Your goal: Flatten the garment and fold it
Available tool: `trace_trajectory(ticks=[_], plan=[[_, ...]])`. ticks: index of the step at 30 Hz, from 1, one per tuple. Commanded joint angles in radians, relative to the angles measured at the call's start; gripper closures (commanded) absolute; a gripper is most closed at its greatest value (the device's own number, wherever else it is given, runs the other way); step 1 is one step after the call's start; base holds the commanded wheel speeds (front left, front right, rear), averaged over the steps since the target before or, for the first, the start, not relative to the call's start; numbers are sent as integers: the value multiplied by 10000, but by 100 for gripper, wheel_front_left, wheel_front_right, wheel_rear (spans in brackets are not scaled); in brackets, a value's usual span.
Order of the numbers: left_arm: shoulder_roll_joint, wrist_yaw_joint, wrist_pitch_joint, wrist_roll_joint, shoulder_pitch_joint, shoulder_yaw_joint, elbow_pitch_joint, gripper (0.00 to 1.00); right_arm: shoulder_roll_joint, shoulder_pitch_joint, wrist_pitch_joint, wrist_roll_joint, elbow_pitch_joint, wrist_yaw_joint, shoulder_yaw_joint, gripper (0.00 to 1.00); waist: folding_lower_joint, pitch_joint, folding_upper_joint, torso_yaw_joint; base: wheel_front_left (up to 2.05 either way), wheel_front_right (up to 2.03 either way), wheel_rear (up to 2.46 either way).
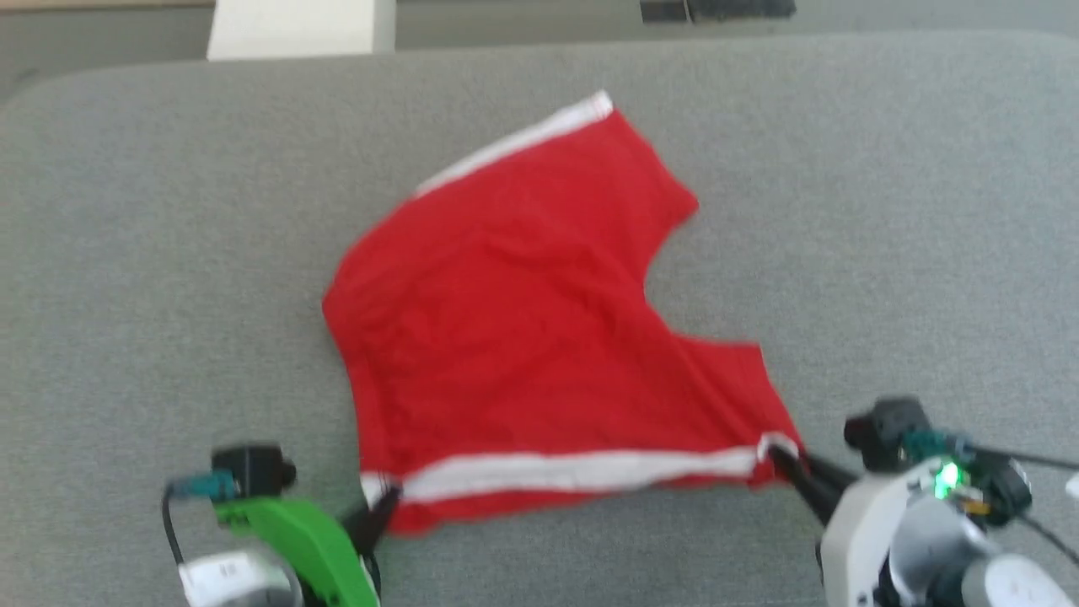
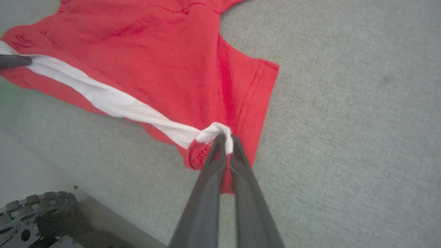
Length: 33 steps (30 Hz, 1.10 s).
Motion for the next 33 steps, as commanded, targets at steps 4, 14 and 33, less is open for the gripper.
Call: trace_trajectory(ticks=[4, 14, 33], plan=[[299, 105, 255, -107, 827, -266, -535, 100, 70, 1007, 703, -82, -342, -17, -362, 100, 1, -417, 0, 231, 0, 0, 0], [-286, -35, -1044, 648, 318, -178, -981, 100, 223, 618, 199, -766, -918, -17, -1151, 100, 1, -206, 0, 558, 0, 0, 0], [-2082, -375, -3086, 1787, -3653, 334, 1179, 100, -443, -6347, -893, -898, 2521, -17, 138, 100, 1, 2031, 0, 1859, 0, 0, 0]])
